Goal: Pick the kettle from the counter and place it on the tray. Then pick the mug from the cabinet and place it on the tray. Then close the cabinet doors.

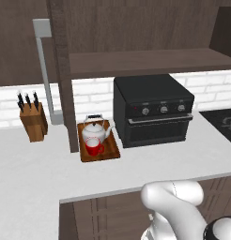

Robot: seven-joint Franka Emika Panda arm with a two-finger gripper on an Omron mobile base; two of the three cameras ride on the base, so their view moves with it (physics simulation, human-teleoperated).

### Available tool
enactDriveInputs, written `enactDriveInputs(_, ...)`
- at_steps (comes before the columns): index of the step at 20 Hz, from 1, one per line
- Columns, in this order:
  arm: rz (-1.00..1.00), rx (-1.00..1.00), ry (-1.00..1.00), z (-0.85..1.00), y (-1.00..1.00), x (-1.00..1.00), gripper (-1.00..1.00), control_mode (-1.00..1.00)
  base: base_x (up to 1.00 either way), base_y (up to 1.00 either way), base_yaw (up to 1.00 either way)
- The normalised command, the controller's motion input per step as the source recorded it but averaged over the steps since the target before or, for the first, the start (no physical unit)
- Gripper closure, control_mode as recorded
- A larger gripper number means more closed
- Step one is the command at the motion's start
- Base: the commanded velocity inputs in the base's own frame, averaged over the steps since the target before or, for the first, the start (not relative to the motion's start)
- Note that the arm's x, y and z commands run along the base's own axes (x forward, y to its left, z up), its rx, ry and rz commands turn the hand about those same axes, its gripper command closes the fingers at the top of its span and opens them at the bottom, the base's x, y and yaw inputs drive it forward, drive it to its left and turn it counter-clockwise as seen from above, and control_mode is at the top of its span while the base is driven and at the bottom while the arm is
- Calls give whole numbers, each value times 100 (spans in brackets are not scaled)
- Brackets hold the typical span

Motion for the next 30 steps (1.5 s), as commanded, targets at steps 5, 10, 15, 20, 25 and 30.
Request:
enactDriveInputs(5, -1, 5, -1, 0, -31, 0, 100, -100, 0, 0, 0)
enactDriveInputs(10, 0, 8, -2, 0, -29, 0, 100, -100, 0, 0, 0)
enactDriveInputs(15, 0, 6, -18, 0, -23, 0, 100, -100, 0, 0, 0)
enactDriveInputs(20, 0, 15, -24, 0, -45, 0, 100, -100, 0, 0, 0)
enactDriveInputs(25, 0, 17, -26, 1, -49, 0, 100, -100, 0, 0, 0)
enactDriveInputs(30, 0, 16, -30, 11, -44, 0, 100, -100, 0, 0, 0)
